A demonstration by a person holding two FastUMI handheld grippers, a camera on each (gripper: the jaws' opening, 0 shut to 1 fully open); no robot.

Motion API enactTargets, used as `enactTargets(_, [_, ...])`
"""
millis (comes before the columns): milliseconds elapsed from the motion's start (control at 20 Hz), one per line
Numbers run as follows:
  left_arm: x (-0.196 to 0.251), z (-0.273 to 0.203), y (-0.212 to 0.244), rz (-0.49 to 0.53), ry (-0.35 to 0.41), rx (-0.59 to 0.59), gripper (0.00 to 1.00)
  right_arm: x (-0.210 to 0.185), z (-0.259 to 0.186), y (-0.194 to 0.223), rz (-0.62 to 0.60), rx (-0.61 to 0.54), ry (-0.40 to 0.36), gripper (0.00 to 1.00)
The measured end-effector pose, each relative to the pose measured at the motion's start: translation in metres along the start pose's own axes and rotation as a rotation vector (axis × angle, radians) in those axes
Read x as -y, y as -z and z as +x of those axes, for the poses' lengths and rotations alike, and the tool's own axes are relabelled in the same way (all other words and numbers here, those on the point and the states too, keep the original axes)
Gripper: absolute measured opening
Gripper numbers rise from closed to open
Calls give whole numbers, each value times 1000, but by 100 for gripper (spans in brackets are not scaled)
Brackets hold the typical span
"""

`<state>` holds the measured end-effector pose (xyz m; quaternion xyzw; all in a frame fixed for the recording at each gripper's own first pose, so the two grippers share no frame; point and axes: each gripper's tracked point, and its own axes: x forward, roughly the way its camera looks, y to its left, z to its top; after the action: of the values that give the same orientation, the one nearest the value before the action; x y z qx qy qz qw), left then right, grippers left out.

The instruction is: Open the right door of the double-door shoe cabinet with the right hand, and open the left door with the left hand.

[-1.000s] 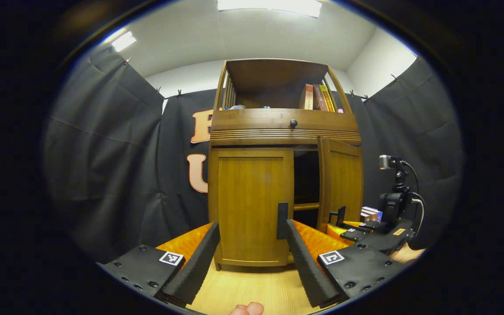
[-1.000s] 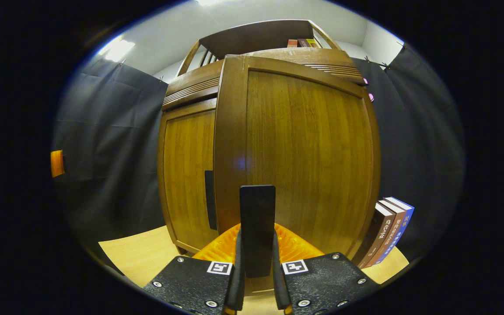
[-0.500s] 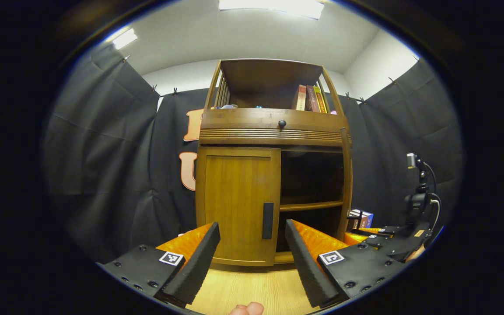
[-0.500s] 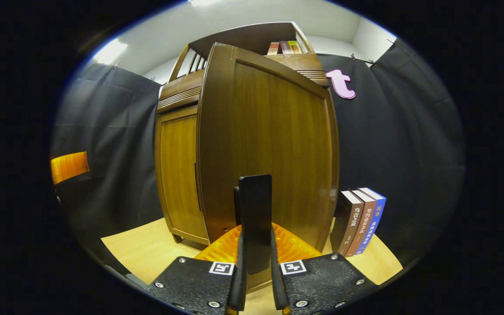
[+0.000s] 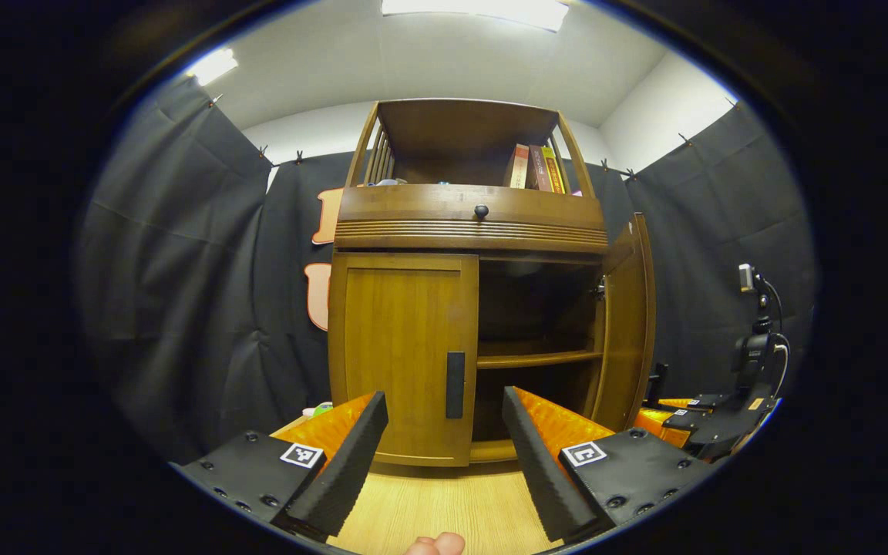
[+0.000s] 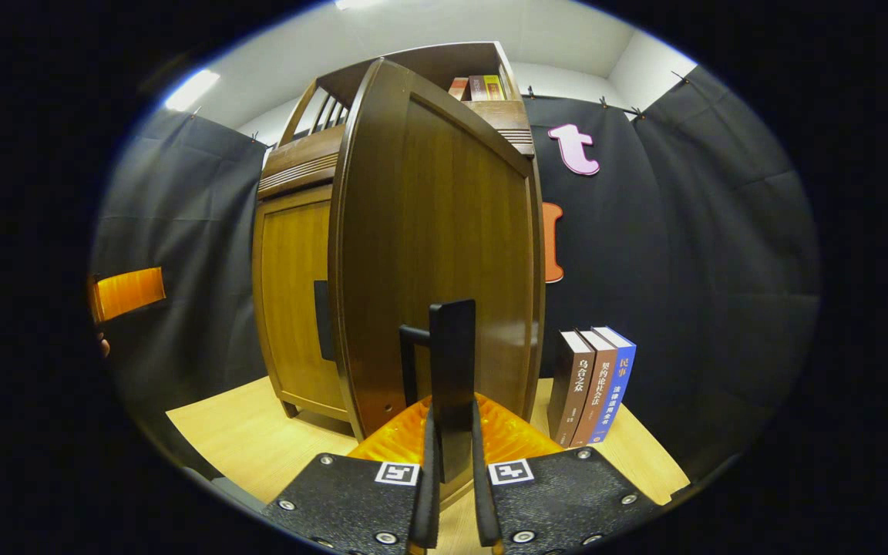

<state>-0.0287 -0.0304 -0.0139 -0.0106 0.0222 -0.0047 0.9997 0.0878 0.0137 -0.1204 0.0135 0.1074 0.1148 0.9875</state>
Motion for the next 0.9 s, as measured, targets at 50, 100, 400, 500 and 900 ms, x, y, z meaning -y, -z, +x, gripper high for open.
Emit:
enactTargets(50, [2,0,0,1,4,1,99,5,-1,0,-5,0,11,18])
enactTargets(100, [4,1,-1,2,9,3,97,11,-3,1,-14,2,26,18])
enactTargets(400, [15,3,0,2,32,7,97,57,-10,19,-33,-36,146,23])
enactTargets(500, [16,4,-1,0,36,9,99,70,-13,21,-9,-18,152,10])
enactTargets(900, [14,1,-6,16,31,17,97,109,-15,24,68,-32,104,2])
